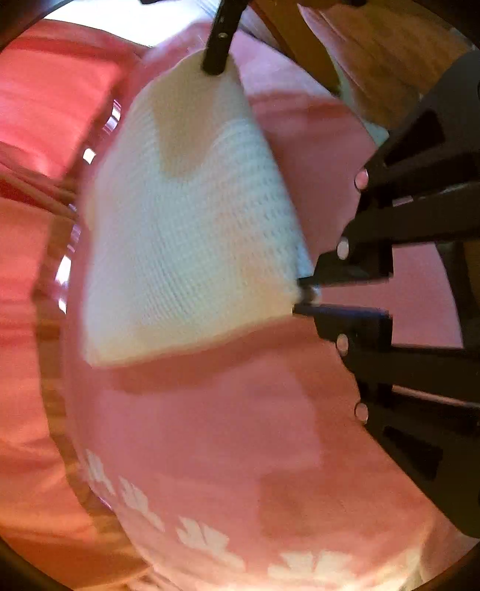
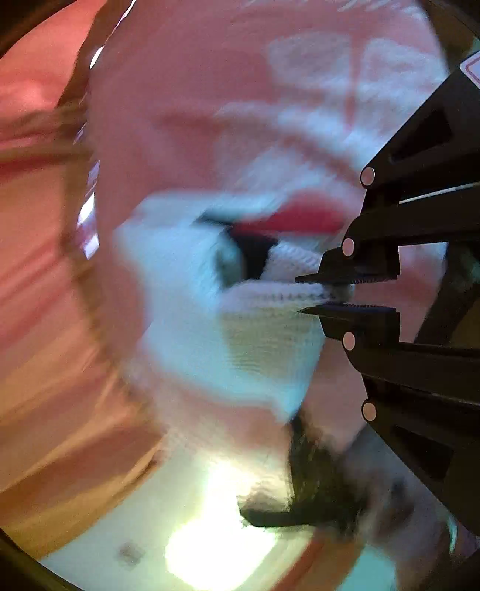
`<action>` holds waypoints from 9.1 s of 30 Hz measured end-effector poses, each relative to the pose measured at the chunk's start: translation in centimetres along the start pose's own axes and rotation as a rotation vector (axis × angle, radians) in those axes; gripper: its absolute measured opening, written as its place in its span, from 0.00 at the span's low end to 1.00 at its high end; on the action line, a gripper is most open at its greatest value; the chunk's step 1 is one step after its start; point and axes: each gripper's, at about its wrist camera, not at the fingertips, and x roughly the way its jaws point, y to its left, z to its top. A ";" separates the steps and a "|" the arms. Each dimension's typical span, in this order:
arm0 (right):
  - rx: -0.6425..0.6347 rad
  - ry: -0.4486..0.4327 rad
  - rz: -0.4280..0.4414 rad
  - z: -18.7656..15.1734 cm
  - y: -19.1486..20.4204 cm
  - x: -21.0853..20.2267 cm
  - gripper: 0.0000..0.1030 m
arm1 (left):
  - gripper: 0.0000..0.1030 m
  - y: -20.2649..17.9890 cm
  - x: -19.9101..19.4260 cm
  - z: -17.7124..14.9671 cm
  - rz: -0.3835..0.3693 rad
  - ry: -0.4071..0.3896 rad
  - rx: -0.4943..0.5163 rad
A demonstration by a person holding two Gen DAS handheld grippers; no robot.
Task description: Fold small clothes
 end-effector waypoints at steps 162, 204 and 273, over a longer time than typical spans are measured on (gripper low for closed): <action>0.353 0.131 0.202 9.3 -6.3 10.0 0.42 | 0.80 2.7 9.1 12.3 -0.305 -0.018 -0.327; 0.114 -0.674 0.092 2.2 7.4 -27.4 0.33 | 0.42 -10.6 -25.6 12.6 -0.328 -0.612 0.209; -0.169 -0.303 -0.360 3.2 16.2 6.1 0.55 | 0.95 10.8 -6.2 4.4 0.316 -0.321 -0.225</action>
